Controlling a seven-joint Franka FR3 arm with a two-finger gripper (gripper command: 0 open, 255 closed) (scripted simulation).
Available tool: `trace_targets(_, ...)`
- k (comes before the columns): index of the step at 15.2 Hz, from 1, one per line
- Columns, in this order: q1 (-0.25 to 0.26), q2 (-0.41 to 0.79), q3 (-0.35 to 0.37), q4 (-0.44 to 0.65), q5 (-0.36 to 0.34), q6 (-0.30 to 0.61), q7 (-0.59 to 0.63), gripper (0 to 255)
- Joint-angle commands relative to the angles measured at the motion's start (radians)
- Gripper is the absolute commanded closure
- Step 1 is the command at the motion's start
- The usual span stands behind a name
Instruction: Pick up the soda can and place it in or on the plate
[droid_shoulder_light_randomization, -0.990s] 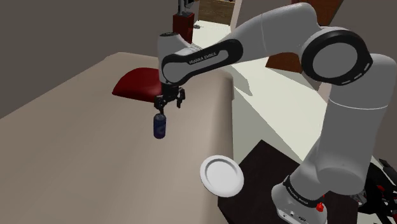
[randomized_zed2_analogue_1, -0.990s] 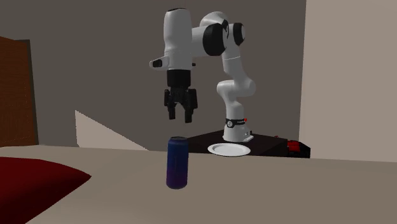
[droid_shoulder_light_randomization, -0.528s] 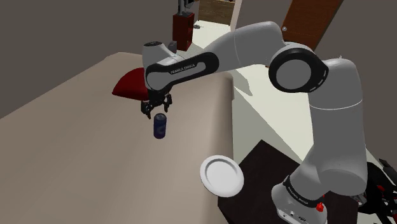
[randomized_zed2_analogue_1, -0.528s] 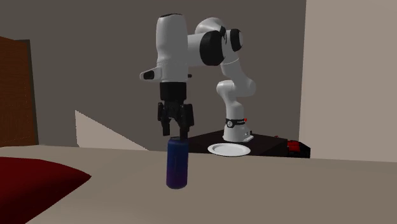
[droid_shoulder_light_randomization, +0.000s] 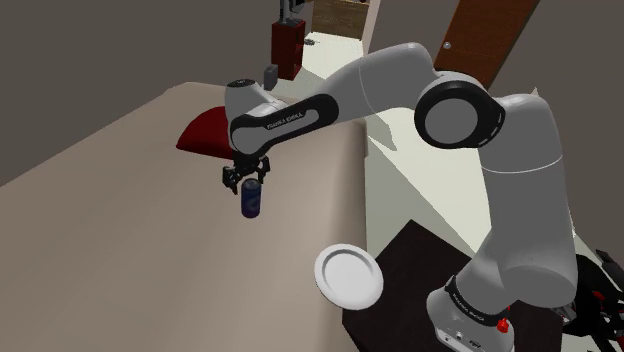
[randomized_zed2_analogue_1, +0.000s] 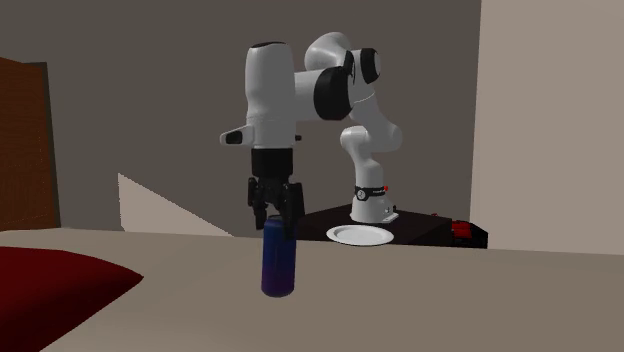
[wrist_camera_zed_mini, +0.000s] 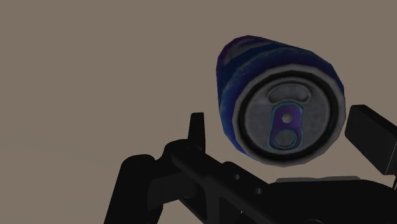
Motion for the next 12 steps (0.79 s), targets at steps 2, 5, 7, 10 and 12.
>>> trace_targets(2, 0.000, 0.002, 0.000, 0.000, 0.000, 0.002, 0.000, 0)
trace_targets(5, 0.000, 0.002, 0.000, 0.000, 0.000, 0.002, 0.000, 0)
trace_targets(7, 0.000, 0.002, 0.000, 0.000, 0.000, 0.002, 0.000, 255)
trace_targets(10, 0.000, 0.002, 0.000, 0.000, 0.000, 0.002, 0.000, 255)
trace_targets(12, 0.000, 0.003, 0.000, 0.000, 0.000, 0.003, 0.000, 255)
